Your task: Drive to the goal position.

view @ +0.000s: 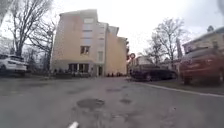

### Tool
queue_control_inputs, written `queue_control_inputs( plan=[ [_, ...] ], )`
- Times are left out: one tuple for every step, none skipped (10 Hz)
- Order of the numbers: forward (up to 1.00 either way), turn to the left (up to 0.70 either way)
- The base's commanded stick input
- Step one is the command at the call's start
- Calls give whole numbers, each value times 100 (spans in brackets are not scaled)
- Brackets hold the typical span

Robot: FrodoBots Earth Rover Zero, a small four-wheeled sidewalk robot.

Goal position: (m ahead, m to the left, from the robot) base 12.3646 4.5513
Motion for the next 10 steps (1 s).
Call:
queue_control_inputs(
  plan=[
    [100, 0],
    [100, 0],
    [100, 0],
    [100, 0],
    [100, 0],
    [100, 0],
    [100, 0],
    [100, 0],
    [100, 0],
    [100, 0]
  ],
)
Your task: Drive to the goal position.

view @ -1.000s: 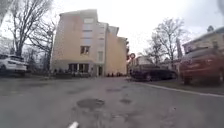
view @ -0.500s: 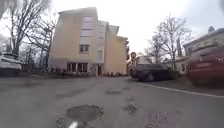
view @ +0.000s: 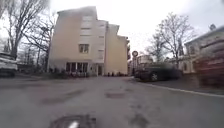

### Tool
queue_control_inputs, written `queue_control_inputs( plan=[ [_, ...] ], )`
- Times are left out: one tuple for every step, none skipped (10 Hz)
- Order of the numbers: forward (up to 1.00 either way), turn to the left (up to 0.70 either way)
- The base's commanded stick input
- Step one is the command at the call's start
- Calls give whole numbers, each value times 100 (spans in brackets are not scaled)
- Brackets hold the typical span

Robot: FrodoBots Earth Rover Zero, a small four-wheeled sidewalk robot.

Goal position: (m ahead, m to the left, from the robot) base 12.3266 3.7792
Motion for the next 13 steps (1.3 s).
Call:
queue_control_inputs(
  plan=[
    [100, 0],
    [100, 0],
    [100, 0],
    [100, 0],
    [100, 0],
    [100, 0],
    [100, 0],
    [100, 0],
    [100, 0],
    [100, 0],
    [100, 0],
    [100, 0],
    [100, 0]
  ],
)
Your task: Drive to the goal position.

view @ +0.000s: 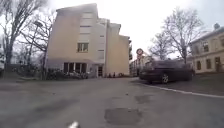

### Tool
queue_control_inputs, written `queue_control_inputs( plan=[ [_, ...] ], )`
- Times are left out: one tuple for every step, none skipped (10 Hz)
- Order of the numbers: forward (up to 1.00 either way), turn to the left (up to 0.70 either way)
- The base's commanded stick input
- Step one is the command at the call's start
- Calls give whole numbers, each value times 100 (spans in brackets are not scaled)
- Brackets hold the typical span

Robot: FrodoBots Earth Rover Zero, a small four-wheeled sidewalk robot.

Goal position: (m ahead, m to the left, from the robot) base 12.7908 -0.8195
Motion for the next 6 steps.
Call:
queue_control_inputs(
  plan=[
    [100, 0],
    [100, 0],
    [100, 0],
    [100, 0],
    [100, 0],
    [100, 0]
  ],
)
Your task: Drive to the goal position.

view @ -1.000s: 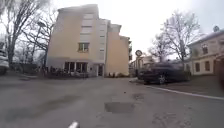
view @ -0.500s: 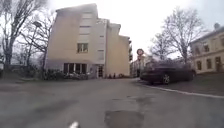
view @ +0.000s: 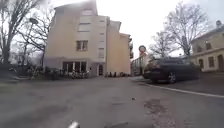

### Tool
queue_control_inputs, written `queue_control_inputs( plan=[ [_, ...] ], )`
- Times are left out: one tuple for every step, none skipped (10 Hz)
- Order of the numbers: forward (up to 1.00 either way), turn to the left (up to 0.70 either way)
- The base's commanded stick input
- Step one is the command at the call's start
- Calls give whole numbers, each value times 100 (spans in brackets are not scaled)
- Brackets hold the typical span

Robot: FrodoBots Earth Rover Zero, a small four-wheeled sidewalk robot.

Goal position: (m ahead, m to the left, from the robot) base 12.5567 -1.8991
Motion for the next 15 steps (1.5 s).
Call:
queue_control_inputs(
  plan=[
    [100, 0],
    [100, 0],
    [100, 0],
    [100, 0],
    [100, 0],
    [100, 0],
    [100, 0],
    [100, 0],
    [100, 0],
    [100, 0],
    [100, 0],
    [100, 0],
    [100, 0],
    [100, 0],
    [100, 0]
  ],
)
